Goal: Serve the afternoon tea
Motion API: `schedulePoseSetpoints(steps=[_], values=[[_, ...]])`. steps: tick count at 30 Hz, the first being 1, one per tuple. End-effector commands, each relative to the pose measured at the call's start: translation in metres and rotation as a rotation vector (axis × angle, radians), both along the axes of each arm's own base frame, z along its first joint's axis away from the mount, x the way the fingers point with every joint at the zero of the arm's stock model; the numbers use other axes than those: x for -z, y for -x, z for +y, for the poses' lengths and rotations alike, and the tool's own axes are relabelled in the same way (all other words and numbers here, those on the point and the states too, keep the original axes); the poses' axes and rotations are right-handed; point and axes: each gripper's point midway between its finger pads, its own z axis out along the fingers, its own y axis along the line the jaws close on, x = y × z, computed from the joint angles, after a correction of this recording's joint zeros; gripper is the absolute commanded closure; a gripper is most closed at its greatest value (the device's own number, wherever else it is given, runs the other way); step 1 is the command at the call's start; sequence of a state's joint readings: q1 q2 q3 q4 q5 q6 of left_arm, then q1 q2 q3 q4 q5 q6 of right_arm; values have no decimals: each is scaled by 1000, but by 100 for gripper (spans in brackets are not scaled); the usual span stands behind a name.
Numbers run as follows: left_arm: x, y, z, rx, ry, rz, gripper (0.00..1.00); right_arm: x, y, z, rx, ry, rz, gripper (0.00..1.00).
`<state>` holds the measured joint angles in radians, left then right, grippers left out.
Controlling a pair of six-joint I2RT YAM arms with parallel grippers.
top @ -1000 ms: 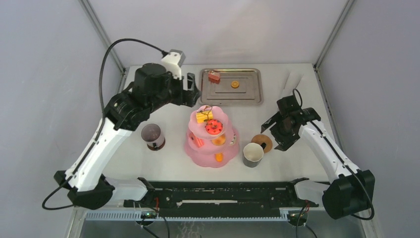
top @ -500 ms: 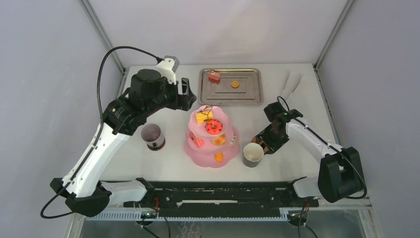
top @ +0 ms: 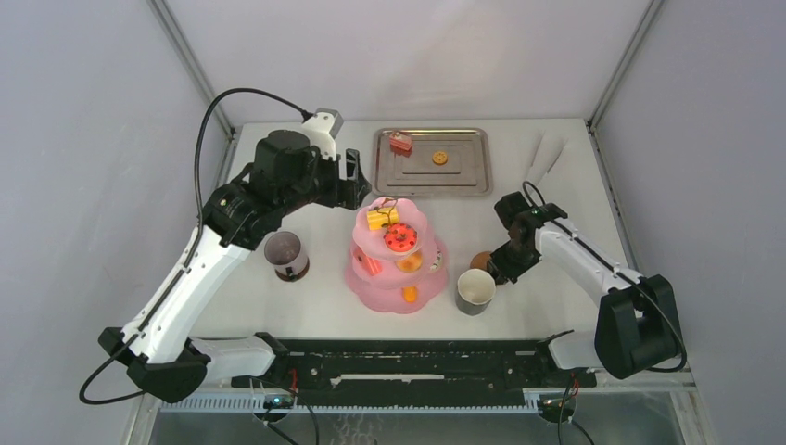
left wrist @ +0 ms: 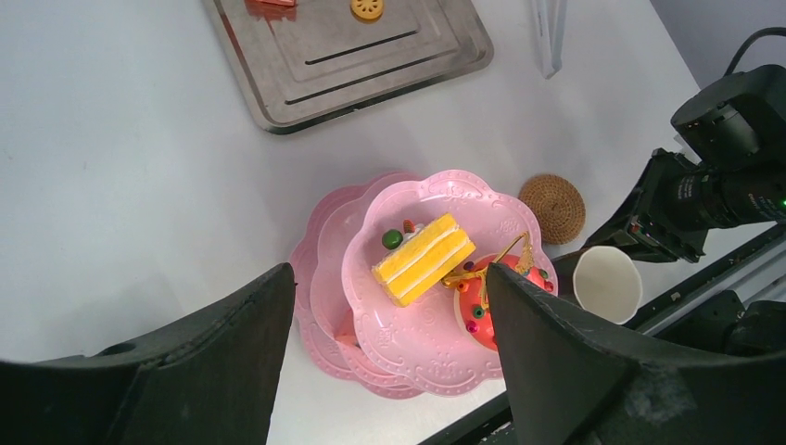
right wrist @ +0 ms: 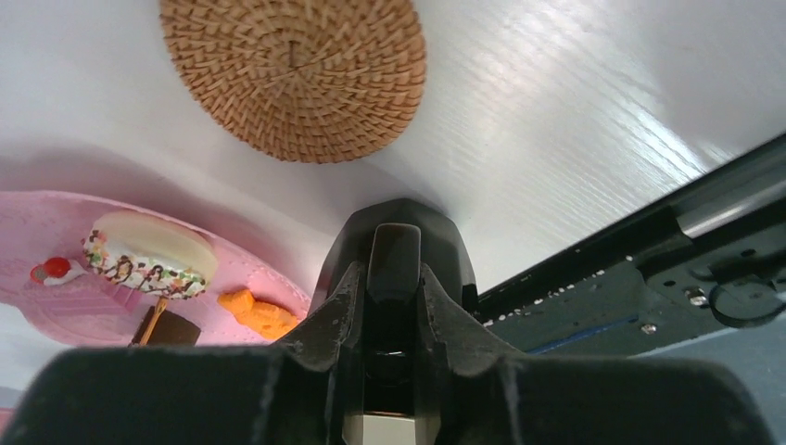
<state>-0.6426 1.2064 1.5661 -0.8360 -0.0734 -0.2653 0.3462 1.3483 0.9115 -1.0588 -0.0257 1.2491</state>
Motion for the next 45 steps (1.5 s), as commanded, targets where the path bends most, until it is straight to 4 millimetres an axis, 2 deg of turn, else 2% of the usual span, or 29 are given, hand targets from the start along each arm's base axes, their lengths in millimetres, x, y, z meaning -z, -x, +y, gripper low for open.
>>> schedulePoseSetpoints(steps=[1,4,9,16,19,24,27,31,36,45], values=[[-11,-1,-2,10,36,-29,21,-31,1,-4,100,-5,-4,100],[-11,1,-6,33,39,-19,22,-41,7,-10,173,-5,14,100],[-11,5,-3,35,40,-26,22,-64,6,-22,335,-22,-84,100],[-3,9,-4,53,40,-16,22,-104,-19,-38,624,-92,-354,100],[0,10,-7,66,52,-12,23,-114,-29,-48,713,-94,-428,100],[1,13,-8,76,60,-12,23,-101,-38,-59,782,-54,-383,100],[3,15,-4,68,51,-9,23,-87,-44,-55,790,-69,-298,100],[4,15,8,28,17,-21,23,-83,-56,-55,812,-67,-308,100],[4,12,22,-37,18,-15,23,-70,-55,-54,823,-67,-238,100],[11,8,21,-38,20,14,23,-47,-48,-52,841,-69,-184,100]])
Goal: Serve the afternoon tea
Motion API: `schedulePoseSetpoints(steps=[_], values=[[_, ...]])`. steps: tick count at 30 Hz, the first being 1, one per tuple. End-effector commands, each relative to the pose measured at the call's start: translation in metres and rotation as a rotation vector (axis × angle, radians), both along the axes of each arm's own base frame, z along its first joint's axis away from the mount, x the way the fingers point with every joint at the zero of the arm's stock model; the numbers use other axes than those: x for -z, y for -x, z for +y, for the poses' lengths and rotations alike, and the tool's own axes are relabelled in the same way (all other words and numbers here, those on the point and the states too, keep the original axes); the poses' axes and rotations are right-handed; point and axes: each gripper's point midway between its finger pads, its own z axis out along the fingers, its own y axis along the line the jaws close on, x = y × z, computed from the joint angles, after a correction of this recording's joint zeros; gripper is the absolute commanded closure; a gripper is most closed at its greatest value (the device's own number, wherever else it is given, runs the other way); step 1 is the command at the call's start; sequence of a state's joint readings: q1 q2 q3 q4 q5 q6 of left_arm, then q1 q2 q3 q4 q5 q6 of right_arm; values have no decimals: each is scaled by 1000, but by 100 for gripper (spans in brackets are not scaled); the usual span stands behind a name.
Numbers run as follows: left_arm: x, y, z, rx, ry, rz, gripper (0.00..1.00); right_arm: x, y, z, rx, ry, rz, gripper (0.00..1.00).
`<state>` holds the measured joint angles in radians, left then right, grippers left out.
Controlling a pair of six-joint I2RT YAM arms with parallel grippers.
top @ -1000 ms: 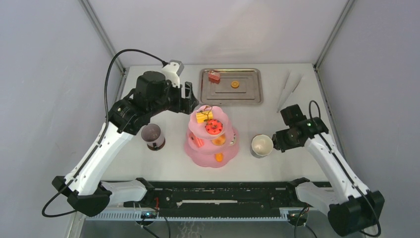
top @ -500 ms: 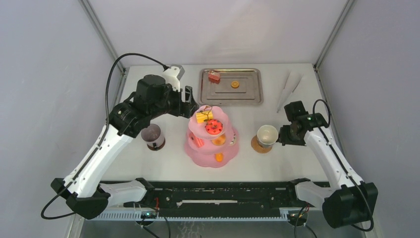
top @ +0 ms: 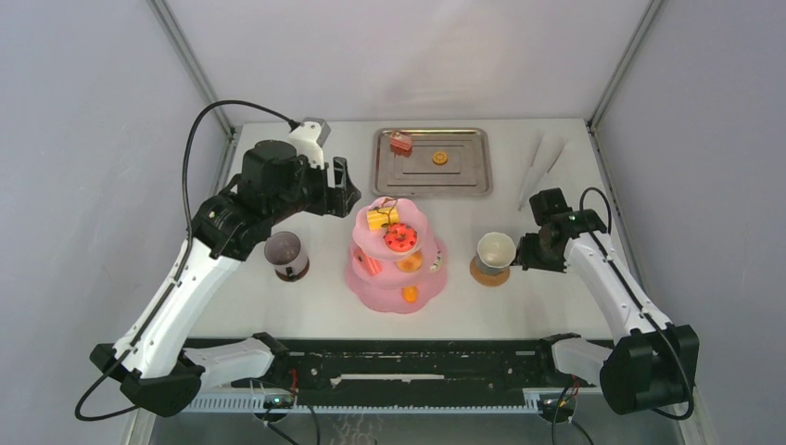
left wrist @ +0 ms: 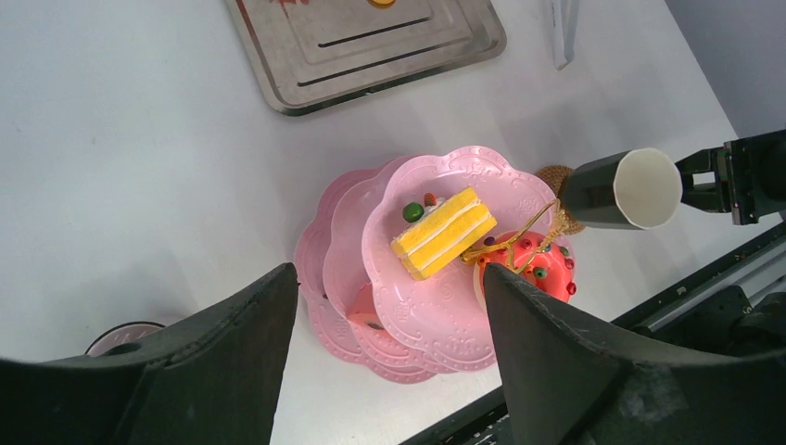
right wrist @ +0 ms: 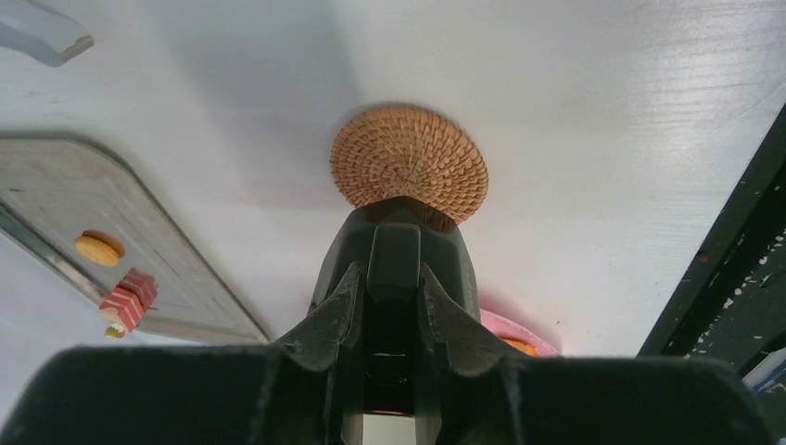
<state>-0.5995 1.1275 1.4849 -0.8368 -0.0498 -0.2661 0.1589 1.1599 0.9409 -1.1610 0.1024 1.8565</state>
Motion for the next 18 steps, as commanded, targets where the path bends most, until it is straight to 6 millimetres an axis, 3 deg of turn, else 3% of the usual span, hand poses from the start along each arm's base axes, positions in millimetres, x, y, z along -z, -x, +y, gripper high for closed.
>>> schedulePoseSetpoints(steps=[1,11,18], values=[[3,-2,1,-14,10,8,23,-2,-15,5,32,-51,-58,100],[9,-2,1,-14,-1,23,23,29,-11,8,31,-73,32,100],[12,-2,0,-10,-5,30,23,37,-8,7,26,-74,43,100]])
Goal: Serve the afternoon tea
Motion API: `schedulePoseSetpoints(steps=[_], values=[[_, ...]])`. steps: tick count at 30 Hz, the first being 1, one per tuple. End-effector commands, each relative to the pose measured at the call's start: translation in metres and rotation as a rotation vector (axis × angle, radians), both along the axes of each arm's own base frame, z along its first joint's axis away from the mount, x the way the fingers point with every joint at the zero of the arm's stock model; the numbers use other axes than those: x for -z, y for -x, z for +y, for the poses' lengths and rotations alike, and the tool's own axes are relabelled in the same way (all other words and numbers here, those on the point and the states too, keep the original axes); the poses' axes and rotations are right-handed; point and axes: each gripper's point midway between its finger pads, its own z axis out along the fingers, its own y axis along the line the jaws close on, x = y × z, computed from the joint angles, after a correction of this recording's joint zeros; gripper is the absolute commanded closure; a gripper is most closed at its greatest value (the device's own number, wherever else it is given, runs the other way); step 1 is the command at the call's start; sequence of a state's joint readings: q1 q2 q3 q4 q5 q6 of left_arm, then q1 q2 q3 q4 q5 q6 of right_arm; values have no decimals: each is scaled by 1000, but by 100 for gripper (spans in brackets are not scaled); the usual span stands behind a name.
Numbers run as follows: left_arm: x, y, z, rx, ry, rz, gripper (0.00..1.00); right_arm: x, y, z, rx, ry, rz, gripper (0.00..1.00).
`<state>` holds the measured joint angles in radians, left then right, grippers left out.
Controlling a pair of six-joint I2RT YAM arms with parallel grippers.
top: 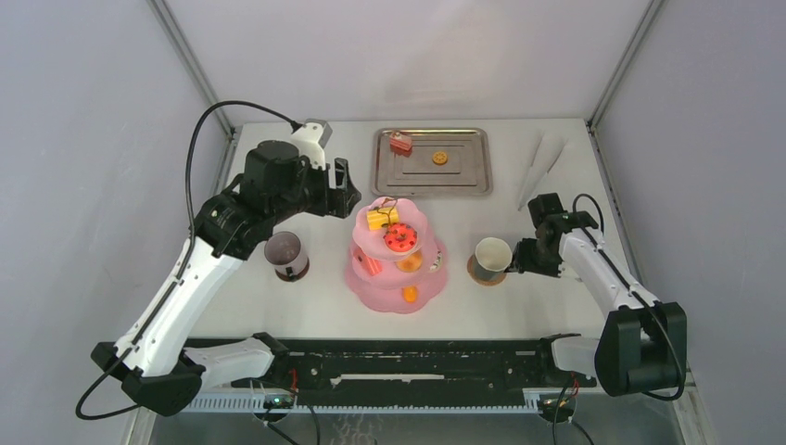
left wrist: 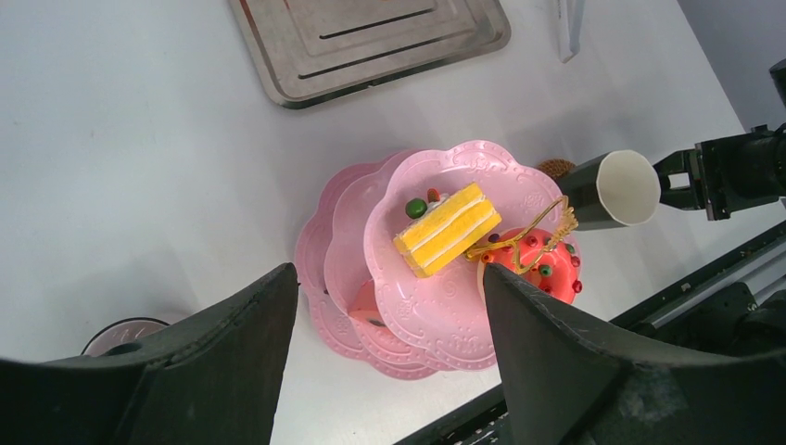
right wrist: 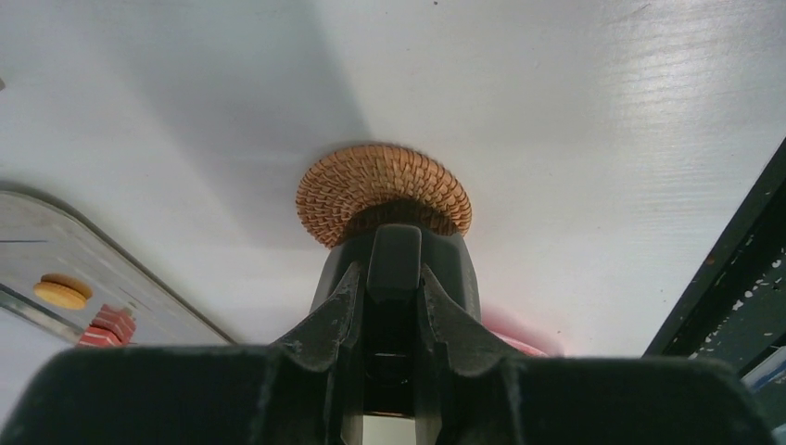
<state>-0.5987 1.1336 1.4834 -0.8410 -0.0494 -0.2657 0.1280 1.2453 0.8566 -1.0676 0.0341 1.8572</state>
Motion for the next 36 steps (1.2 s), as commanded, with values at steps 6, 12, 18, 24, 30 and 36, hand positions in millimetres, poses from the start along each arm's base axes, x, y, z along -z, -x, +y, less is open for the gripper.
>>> schedulePoseSetpoints(steps=[6,12,18,24,30,36], values=[[9,-2,-1,-2,4,25,23,-4,-21,1,-50,-43,-111,89],[11,-2,-4,9,7,30,23,-15,-29,-3,-102,-20,-162,71],[11,-2,-6,15,11,31,23,-29,-35,-4,-133,-13,-206,69],[12,-1,-5,14,11,32,23,-40,-39,0,-169,-25,-235,68],[12,-1,-5,16,12,30,23,-46,-41,1,-199,-24,-246,66],[11,-2,-5,13,8,29,23,-52,-37,0,-245,-18,-223,61]])
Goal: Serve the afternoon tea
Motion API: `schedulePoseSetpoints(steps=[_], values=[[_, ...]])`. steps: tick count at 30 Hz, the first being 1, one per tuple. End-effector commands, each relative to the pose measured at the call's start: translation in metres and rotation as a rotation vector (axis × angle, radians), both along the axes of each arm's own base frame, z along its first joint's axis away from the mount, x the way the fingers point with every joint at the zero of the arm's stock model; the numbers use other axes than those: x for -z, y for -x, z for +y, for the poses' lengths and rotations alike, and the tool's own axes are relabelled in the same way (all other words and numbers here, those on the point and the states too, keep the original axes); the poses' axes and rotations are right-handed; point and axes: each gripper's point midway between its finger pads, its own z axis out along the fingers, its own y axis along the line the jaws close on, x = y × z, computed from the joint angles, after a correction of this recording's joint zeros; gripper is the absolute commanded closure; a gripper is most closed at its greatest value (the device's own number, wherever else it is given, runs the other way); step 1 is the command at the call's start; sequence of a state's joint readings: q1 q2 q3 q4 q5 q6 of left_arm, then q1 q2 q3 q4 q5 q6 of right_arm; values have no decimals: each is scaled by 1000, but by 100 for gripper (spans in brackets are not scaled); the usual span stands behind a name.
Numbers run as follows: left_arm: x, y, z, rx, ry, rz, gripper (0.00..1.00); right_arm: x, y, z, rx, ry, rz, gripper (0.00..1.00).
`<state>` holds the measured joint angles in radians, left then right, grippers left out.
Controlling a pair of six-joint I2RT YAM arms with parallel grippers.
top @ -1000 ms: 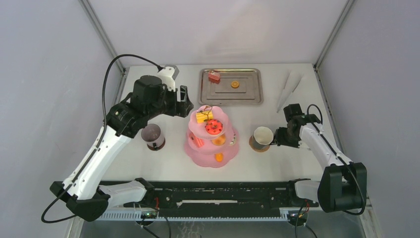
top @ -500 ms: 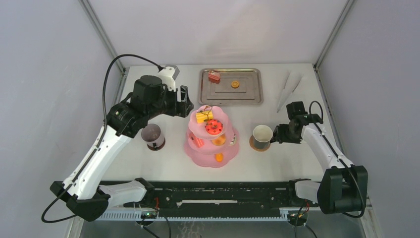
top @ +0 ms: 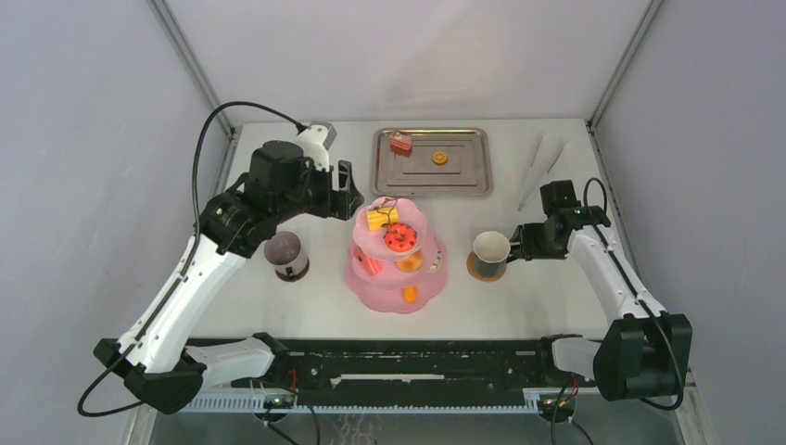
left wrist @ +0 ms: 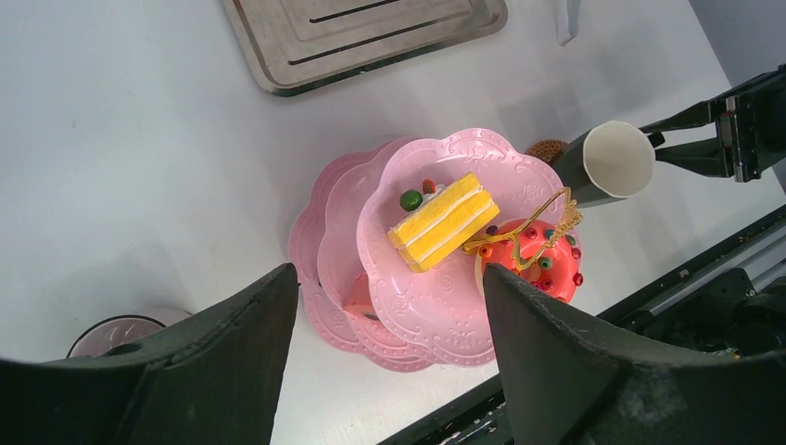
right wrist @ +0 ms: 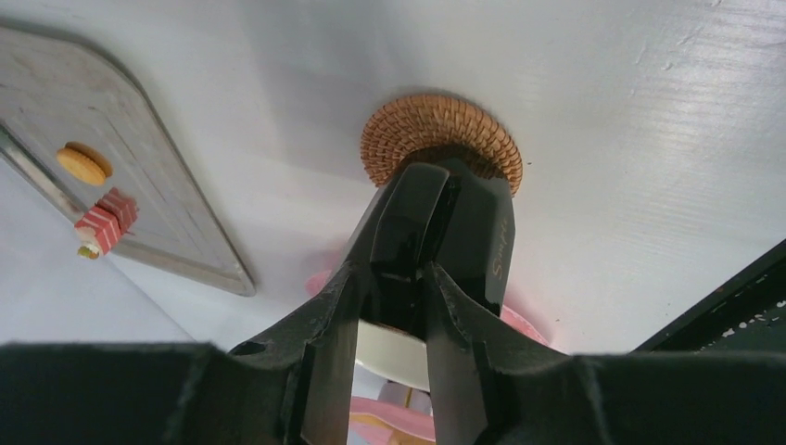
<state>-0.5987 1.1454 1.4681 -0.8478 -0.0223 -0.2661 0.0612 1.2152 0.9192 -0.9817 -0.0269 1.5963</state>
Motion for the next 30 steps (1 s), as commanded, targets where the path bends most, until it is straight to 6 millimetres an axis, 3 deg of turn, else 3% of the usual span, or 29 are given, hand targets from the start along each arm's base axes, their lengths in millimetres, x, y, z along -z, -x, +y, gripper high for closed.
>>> schedulePoseSetpoints(steps=[1,8,12,16,21,24,26,27,30], values=[[0,-4,0,-12,14,-10,23,-21,-6,0,-50,4,-46,61],[-11,-6,4,-21,10,-35,23,-32,7,-8,-89,44,-49,61],[-16,-6,7,-28,8,-48,22,-56,16,-30,-107,173,-69,60],[-20,-7,10,-38,12,-58,22,-85,16,-38,-156,237,-192,59],[-25,-7,14,-52,14,-67,21,-142,3,-45,-308,391,-474,58],[-32,-9,27,-97,1,-97,20,-199,-3,-43,-494,562,-722,58],[-38,-12,43,-159,-14,-138,19,-226,4,-55,-491,687,-800,52],[-42,-15,54,-201,-18,-161,18,-252,8,-60,-485,760,-866,48],[-55,-21,92,-337,-12,-210,15,-301,21,-72,-482,942,-989,43]])
